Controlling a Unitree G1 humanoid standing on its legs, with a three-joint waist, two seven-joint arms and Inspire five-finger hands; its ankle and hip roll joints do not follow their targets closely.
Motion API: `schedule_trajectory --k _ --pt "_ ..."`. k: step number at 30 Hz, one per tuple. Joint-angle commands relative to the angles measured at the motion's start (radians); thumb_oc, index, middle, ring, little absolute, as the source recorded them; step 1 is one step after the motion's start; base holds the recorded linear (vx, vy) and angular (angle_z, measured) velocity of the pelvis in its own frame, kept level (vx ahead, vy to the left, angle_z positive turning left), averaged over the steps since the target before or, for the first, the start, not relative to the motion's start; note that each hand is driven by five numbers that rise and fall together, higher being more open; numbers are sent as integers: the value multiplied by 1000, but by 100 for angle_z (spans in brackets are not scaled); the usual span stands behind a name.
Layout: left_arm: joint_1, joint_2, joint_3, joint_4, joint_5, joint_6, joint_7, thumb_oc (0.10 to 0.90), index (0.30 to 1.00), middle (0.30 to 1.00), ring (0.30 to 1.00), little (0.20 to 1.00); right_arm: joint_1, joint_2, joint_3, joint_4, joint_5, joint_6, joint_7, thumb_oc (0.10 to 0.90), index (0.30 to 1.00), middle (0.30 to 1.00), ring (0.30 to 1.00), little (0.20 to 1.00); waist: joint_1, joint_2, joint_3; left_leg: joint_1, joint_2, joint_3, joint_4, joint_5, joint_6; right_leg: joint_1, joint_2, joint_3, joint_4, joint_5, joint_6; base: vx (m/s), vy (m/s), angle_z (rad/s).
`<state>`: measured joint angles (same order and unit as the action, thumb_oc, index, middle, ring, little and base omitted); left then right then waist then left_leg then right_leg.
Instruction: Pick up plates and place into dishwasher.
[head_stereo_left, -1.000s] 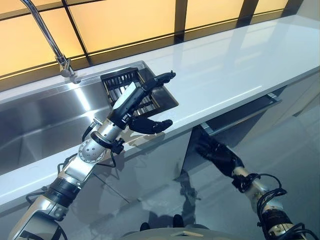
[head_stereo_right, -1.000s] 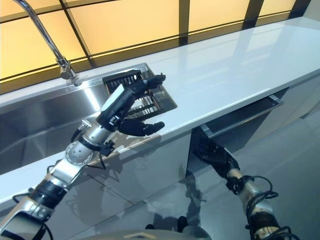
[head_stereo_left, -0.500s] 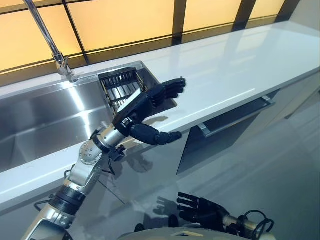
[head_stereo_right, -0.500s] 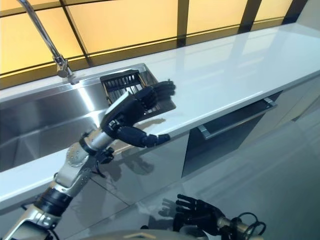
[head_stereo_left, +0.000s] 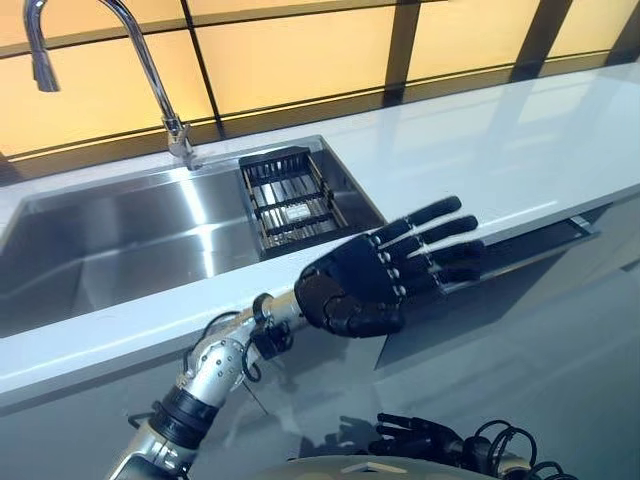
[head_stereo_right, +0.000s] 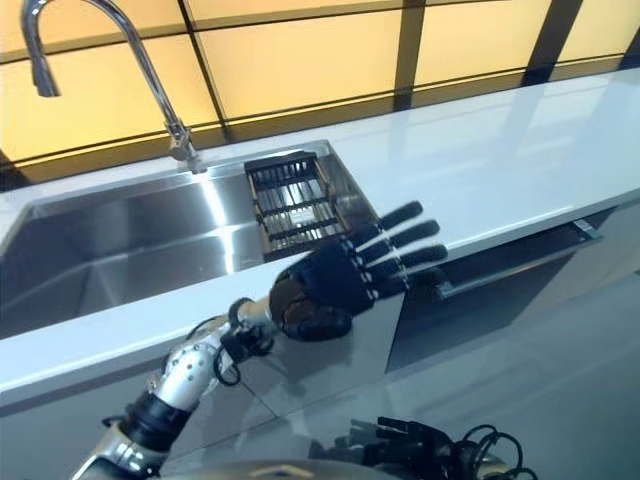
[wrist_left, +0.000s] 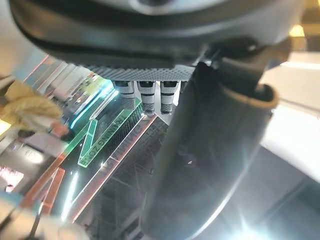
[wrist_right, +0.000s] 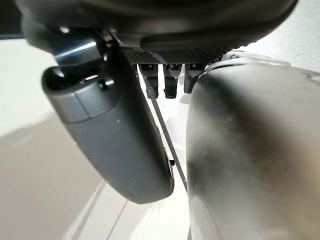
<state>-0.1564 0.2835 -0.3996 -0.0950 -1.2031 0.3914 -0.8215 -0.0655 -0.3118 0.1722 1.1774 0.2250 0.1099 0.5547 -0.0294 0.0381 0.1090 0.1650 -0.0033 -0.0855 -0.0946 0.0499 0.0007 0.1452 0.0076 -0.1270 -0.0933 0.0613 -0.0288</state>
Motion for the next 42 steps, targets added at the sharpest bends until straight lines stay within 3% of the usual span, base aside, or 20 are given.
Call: schedule_trajectory --k 1,4,6,7,8,11,13,17,19,23,28,29,32,33,34,35,38,42 --pt "-4 -27 17 92 130 -77 -53 800 900 900 900 900 -63 13 6 57 -17 14 50 800 900 900 900 900 24 -29 -11 28 -73 72 7 -147 70 46 34 52 6 -98 23 8 27 5" --pt "27 -14 39 205 210 -118 -61 800 900 900 900 900 -56 8 0 52 -30 12 55 800 900 900 900 900 30 -27 -12 27 -75 65 7 -144 71 47 33 45 6 -100 23 18 32 8" --pt "65 -2 65 334 282 -141 -118 800 900 900 900 900 -53 4 -4 50 -51 15 58 800 900 900 900 900 39 -25 -13 24 -78 56 7 -139 72 47 32 40 6 -100 23 32 47 11" --pt "108 -1 96 473 372 -176 -213 800 900 900 900 900 -53 2 -7 55 -75 19 61 800 900 900 900 900 49 -23 -15 18 -80 47 7 -132 71 46 29 29 6 -101 22 32 48 11" --pt "111 0 98 482 375 -175 -212 800 900 900 900 900 -54 2 -8 57 -78 21 63 800 900 900 900 900 50 -22 -15 18 -80 46 7 -131 71 46 29 27 6 -101 22 32 50 11" --pt "145 -2 120 711 524 -264 -274 800 900 900 900 900 -60 5 -15 76 -112 39 66 800 900 900 900 900 63 -21 -21 6 -84 29 7 -119 70 39 26 13 6 -99 21 28 46 29" --pt "159 -12 136 815 575 -278 -318 800 900 900 900 900 -59 4 -16 84 -128 48 70 800 900 900 900 900 67 -21 -22 5 -84 26 7 -118 69 40 25 7 6 -102 23 23 35 20" --pt "170 -15 167 1021 712 -351 -277 800 900 900 900 900 -59 10 -14 100 -173 66 63 800 900 900 900 900 73 -23 -29 -6 -85 20 7 -111 68 35 22 -7 6 -104 25 17 30 17" --pt "153 -14 162 1117 781 -398 -209 800 900 900 900 900 -62 17 -7 108 -186 72 60 800 900 900 900 900 73 -26 -32 -10 -85 21 7 -109 68 33 20 -13 6 -105 25 8 13 5" --pt "128 -22 168 1220 842 -389 -104 800 900 900 900 900 -69 27 8 115 -184 82 39 800 900 900 900 900 70 -29 -38 -12 -86 23 7 -110 68 33 19 -18 6 -109 26 0 0 0" --pt "96 -41 245 1381 899 -355 329 800 900 900 900 900 -61 52 3 132 -171 51 -58 800 900 900 900 900 68 -35 -55 -14 -88 19 7 -109 68 34 16 -28 6 -114 28 0 0 0" --pt "95 -43 253 1386 908 -356 372 800 900 900 900 900 -60 55 3 133 -167 47 -68 800 900 900 900 900 68 -35 -56 -14 -88 19 7 -109 68 34 16 -29 6 -115 28 0 0 0" --pt "85 -51 285 1437 1094 -386 713 800 900 900 900 900 -43 91 2 124 -99 20 -187 800 900 900 900 900 66 -41 -63 -15 -90 18 7 -109 68 34 14 -31 6 -116 27 0 0 0" --pt "82 -66 277 1453 1134 -364 850 800 900 900 900 900 -30 112 -1 119 -66 -2 -259 800 900 900 900 900 64 -43 -65 -18 -91 21 7 -107 69 32 14 -31 6 -116 26 0 0 0" --pt "82 -66 277 1453 1134 -364 850 800 900 900 900 900 -30 112 -1 119 -66 -2 -259 800 900 900 900 900 64 -43 -65 -18 -91 21 7 -107 69 32 14 -31 6 -116 26 5 25 5" --pt "88 -88 283 1461 1129 -353 976 800 900 900 900 900 -14 134 -9 117 -54 -22 -315 800 900 900 900 900 60 -43 -63 -20 -91 24 7 -108 71 30 15 -27 6 -115 26 -2 21 11" --pt "109 -123 272 1456 1189 -354 1011 800 900 900 900 900 14 156 -9 103 -122 -59 -378 800 900 900 900 900 53 -43 -54 -17 -91 33 7 -112 72 30 17 -22 6 -114 25 1 18 6" --pt "119 -121 211 1433 1272 -346 1005 800 900 900 900 900 24 151 32 84 -196 -76 -375 800 900 900 900 900 49 -40 -45 -17 -90 41 7 -115 73 28 19 -19 6 -113 25 -4 17 -1"
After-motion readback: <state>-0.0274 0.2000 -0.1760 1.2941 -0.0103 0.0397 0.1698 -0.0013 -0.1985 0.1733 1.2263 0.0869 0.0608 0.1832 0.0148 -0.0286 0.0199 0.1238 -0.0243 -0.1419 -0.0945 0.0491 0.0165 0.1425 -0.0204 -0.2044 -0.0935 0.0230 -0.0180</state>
